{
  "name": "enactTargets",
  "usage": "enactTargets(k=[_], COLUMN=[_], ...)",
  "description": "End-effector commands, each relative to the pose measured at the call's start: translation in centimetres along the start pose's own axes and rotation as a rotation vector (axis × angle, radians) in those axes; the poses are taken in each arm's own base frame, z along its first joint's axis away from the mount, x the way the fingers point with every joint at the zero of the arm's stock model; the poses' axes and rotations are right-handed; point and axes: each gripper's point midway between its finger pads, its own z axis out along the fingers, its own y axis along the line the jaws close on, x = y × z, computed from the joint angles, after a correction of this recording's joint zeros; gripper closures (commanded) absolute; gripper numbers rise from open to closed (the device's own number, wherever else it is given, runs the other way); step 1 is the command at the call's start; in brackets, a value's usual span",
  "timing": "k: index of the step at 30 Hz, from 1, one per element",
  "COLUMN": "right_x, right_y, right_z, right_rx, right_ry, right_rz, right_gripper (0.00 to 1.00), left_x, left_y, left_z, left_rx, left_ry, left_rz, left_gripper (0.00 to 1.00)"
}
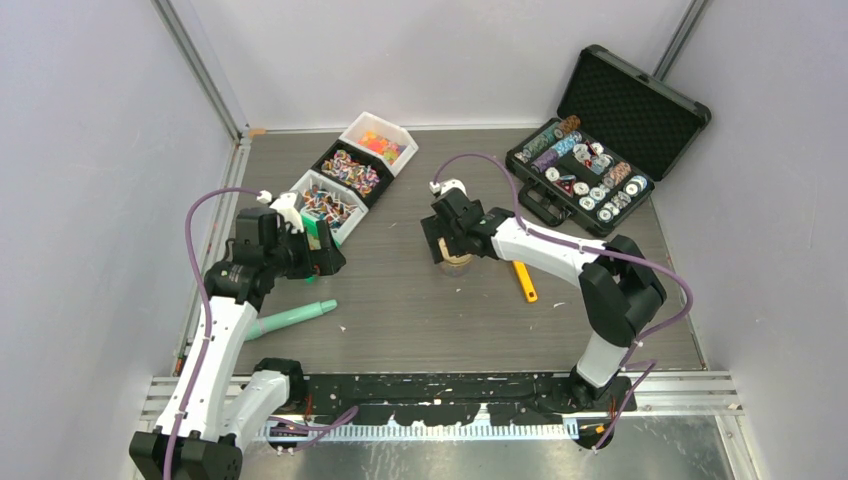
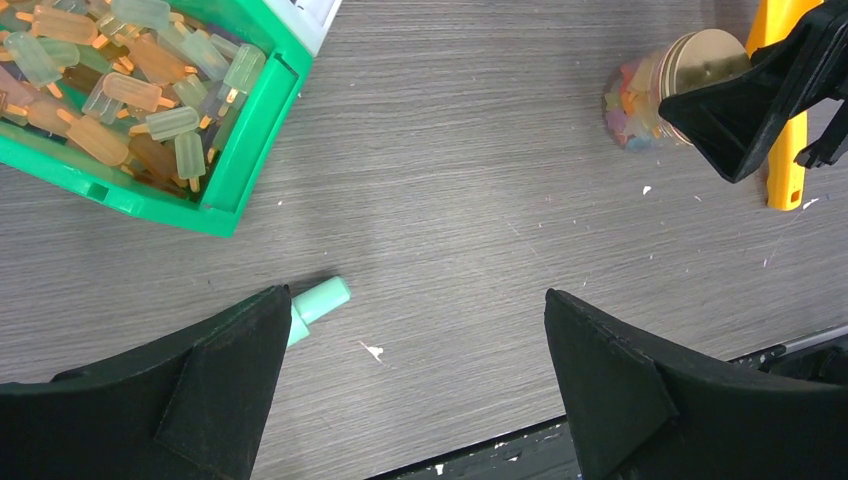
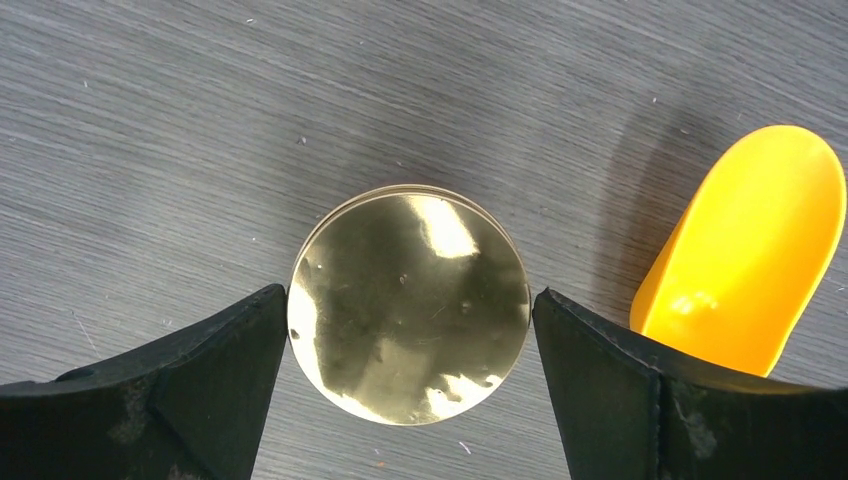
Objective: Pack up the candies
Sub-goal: Close the bottle lid on the packing bottle.
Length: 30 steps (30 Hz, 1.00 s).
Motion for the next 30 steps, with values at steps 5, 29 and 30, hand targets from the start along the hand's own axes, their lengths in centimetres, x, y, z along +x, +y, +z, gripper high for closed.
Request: enactTargets(k=[5, 29, 30], right_x=[-3.5, -6.6, -6.4], right_y=[-0.8, -6.0, -6.4], right_z=[-1.8, -8.4, -8.4], right_rx=[-0.005, -0.018, 0.001], right_ry=[-0.084, -0.365, -0.37], right_rz=[0.038, 0.384, 0.403], right_gripper=[0.05, 0.07, 0.09], left_x=[-1.9, -1.7, -2.0], left_y=[-1.0, -4.6, -4.9], left_z=[-0.6, 0.4, 0.4], left_rx=[0.036, 0.254, 0.267], left_ry=[-0.056, -0.015, -0.015], left_rz=[0.025, 0.006, 0.003], left_gripper=[0.0, 0.1, 0.16])
